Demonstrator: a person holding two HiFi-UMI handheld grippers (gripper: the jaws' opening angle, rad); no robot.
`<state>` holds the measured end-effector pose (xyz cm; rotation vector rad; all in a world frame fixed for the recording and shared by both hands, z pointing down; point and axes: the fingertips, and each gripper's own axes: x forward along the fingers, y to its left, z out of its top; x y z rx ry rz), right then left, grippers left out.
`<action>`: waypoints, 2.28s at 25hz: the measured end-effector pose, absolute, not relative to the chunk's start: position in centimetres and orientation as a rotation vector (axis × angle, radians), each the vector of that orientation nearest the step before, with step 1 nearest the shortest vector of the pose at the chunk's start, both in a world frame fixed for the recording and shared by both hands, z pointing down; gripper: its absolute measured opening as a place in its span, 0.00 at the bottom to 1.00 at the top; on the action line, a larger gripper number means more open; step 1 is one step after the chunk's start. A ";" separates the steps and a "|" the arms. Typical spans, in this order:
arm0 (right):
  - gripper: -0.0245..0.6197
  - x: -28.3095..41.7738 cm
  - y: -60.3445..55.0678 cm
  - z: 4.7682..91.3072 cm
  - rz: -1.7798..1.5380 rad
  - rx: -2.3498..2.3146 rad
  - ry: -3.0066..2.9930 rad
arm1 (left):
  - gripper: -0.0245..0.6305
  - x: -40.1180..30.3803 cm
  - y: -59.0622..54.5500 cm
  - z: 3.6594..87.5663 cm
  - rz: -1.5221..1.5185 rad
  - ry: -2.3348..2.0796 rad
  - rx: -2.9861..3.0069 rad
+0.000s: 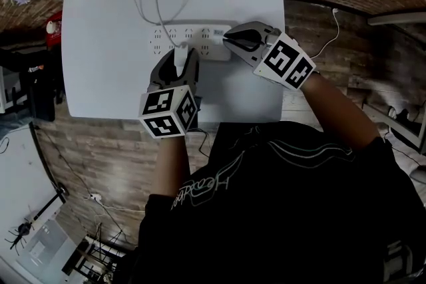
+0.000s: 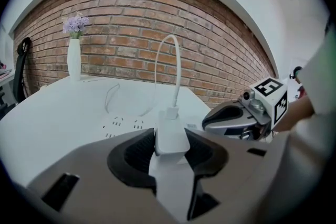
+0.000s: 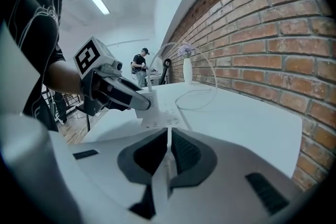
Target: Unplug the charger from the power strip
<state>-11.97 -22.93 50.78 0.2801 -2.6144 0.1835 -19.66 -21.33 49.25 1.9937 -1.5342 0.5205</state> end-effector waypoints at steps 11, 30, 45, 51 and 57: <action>0.04 -12.2 -22.7 51.4 0.110 0.292 -2.604 | 0.25 -19.7 -21.4 49.2 0.575 -1.587 1.983; 0.03 -12.2 -22.8 51.4 0.109 0.308 -2.611 | 0.24 -19.7 -21.3 49.0 0.671 -1.613 1.974; 0.03 -12.1 -22.8 51.4 0.120 0.284 -2.623 | 0.25 -20.0 -21.1 49.0 0.597 -1.591 1.907; 0.03 -12.1 -22.7 51.5 0.083 0.297 -2.610 | 0.24 -19.5 -21.0 48.8 0.718 -1.685 1.921; 0.03 -12.1 -22.6 51.5 0.118 0.273 -2.613 | 0.25 -20.1 -20.8 49.1 0.546 -1.564 1.866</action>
